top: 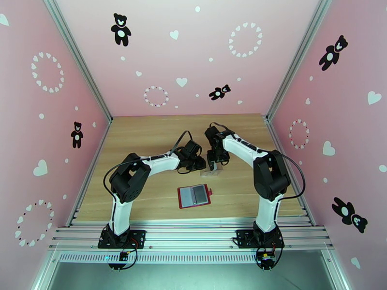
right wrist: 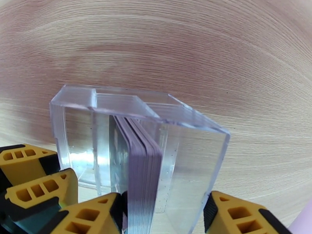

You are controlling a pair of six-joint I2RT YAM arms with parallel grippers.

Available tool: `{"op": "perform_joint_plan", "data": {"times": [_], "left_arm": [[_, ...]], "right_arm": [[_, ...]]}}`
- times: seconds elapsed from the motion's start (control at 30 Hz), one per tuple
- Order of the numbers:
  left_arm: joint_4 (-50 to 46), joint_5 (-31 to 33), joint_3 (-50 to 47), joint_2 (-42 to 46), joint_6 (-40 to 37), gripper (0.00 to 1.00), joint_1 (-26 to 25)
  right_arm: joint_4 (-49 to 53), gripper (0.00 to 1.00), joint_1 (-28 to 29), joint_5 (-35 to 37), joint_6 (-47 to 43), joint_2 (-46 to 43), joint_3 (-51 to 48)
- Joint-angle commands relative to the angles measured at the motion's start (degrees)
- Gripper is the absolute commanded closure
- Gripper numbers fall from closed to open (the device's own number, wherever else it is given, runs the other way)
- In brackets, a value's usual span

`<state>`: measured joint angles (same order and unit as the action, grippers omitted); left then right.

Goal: Put the credit cards into the card holder

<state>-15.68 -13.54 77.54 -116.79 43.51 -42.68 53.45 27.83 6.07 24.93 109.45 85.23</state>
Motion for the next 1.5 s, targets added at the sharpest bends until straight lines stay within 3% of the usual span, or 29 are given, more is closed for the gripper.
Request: {"op": "perform_joint_plan", "data": {"times": [0.0, 0.3, 0.53, 1.07, 1.47], "left_arm": [[-1.94, 0.23, -0.45, -1.51, -1.09, 0.71, 0.89], [-2.54, 0.1, 0.19, -1.57, -1.32, 0.71, 0.93], [-3.28, 0.01, 1.03, -1.63, -1.58, 0.71, 0.88], [-3.92, -0.08, 1.76, -1.6, -2.0, 0.71, 0.93], [-4.38, 0.08, 1.83, -1.02, -2.2, 0.71, 0.93]], "right_arm": [[4.56, 0.5, -0.32, 4.74, -0.99, -3.16, 0.9], [4.48, 0.68, -0.33, 2.96, -1.38, -3.72, 0.64], [4.44, 0.73, -0.32, 2.19, -1.63, -2.88, 0.73], [4.38, 0.94, 0.2, 0.54, -1.83, -3.01, 1.07], [5.35, 1.0, 0.55, -1.13, -1.66, -6.8, 1.36]]}}
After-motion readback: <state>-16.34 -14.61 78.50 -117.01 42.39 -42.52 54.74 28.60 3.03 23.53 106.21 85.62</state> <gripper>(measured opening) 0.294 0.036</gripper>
